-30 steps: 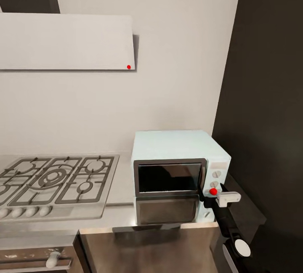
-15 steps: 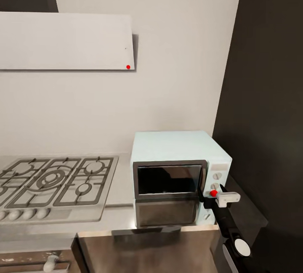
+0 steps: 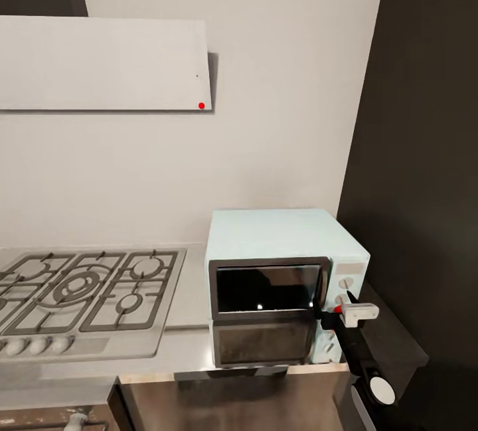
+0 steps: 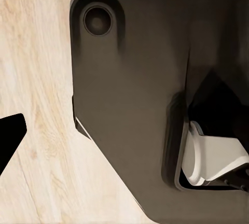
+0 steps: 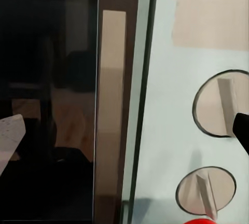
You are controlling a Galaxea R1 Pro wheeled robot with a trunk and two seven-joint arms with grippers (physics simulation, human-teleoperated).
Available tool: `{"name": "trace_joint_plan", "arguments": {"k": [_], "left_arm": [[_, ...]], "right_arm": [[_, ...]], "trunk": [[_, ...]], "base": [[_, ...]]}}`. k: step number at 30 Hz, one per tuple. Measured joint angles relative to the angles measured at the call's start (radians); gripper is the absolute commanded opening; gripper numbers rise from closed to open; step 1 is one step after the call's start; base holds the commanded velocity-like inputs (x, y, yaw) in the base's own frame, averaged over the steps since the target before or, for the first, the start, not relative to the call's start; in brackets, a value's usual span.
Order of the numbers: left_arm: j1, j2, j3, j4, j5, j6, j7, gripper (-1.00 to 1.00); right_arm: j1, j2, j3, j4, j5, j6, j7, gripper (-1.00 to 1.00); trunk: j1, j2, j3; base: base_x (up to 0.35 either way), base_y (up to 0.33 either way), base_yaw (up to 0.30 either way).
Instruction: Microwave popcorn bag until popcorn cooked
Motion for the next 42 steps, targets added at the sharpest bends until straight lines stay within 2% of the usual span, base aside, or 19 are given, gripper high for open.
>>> {"name": "trace_joint_plan", "arguments": {"k": [32, 33, 36, 38, 42], "left_arm": [[0.000, 0.000, 0.000, -0.001, 0.000, -0.006, 0.000, 1.00], [0.000, 0.001, 0.000, 0.000, 0.000, -0.006, 0.000, 1.00], [0.000, 0.000, 0.000, 0.000, 0.000, -0.006, 0.000, 1.00], [0.000, 0.000, 0.000, 0.000, 0.000, -0.006, 0.000, 1.00], [0.000, 0.000, 0.000, 0.000, 0.000, -0.006, 0.000, 1.00]], "right_arm": [[0.000, 0.000, 0.000, 0.000, 0.000, 0.000, 0.000, 1.00], [0.000, 0.000, 0.000, 0.000, 0.000, 0.000, 0.000, -1.00], [0.000, 0.000, 0.000, 0.000, 0.000, 0.000, 0.000, -1.00], [0.000, 0.000, 0.010, 0.000, 0.014, 0.001, 0.005, -1.00], [0.000, 0.000, 0.002, 0.000, 0.008, 0.000, 0.002, -1.00]], "trunk": [[0.000, 0.000, 0.000], [0.000, 0.000, 0.000], [0.000, 0.000, 0.000], [0.000, 0.000, 0.000], [0.000, 0.000, 0.000]], "base": [[0.027, 0.000, 0.000], [0.000, 0.000, 0.000], [0.000, 0.000, 0.000], [0.000, 0.000, 0.000], [0.000, 0.000, 0.000]]}}
